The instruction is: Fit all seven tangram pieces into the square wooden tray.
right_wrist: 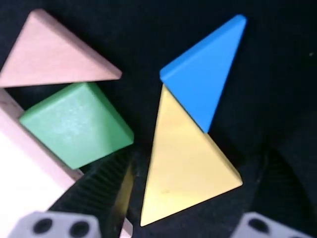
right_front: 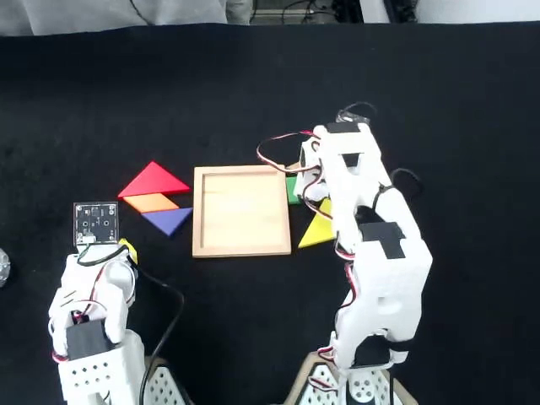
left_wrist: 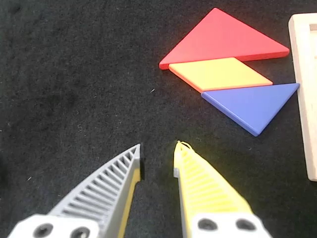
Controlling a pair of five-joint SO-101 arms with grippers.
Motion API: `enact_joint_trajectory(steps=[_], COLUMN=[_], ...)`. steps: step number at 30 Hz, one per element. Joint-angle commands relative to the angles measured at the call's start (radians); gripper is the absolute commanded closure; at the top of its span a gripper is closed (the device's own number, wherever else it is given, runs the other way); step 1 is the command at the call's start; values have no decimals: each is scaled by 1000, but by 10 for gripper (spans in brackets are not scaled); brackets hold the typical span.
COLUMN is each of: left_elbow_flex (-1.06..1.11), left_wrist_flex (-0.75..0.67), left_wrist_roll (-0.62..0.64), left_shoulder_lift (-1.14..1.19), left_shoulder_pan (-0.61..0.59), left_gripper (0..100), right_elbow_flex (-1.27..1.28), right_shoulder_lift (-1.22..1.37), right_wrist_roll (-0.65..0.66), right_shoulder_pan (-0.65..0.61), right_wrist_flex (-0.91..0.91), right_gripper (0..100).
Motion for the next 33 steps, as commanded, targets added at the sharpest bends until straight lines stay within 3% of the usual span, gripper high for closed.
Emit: enact_joint_trajectory(steps=[1, 7, 16, 22, 30, 33], left_elbow_flex=[21, 21, 21, 21, 21, 21], left_wrist_flex=[-15, -15, -15, -15, -15, -15], left_wrist_roll=[-6, -6, -6, -6, -6, -6], left_shoulder_lift=[-3, -3, -3, -3, -3, -3], left_shoulder_pan=[1, 1, 1, 1, 1, 1], left_gripper=[877, 877, 877, 877, 877, 877], right_elbow_flex=[5, 8, 10, 12, 12, -16], right_shoulder_lift=[13, 12, 18, 18, 16, 12], right_wrist_roll=[-25, -15, -20, -21, -12, 60], right_shoulder_pan=[-49, -106, -91, -61, -63, -61], right_wrist_flex=[21, 34, 32, 31, 6, -3], right_gripper=[630, 630, 636, 734, 739, 740])
